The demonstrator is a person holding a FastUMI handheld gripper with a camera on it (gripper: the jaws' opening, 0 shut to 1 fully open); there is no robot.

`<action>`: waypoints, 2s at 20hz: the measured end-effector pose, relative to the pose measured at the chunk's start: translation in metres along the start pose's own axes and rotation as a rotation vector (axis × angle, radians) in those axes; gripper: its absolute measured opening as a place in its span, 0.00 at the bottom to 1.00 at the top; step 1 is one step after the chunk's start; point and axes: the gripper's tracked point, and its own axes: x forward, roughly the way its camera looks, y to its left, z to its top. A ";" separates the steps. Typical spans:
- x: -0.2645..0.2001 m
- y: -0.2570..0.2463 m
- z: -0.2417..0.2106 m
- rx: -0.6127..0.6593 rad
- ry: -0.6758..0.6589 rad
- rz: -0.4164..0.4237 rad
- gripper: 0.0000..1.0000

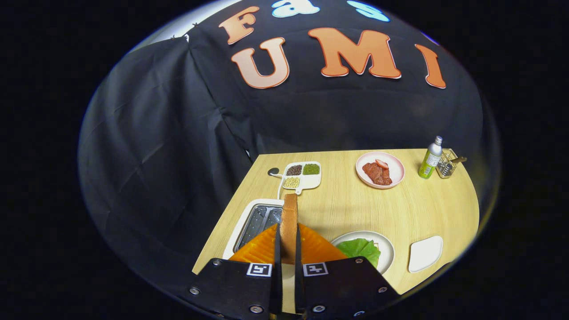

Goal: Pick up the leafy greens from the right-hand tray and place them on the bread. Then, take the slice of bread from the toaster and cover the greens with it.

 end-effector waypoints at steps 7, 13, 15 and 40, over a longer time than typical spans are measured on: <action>0.000 -0.048 -0.016 0.040 0.031 0.004 0.11; 0.018 -0.085 -0.052 0.051 0.102 0.021 0.11; 0.026 -0.092 -0.068 0.054 0.136 0.033 0.11; 0.062 -0.188 -0.125 0.073 0.292 -0.004 0.33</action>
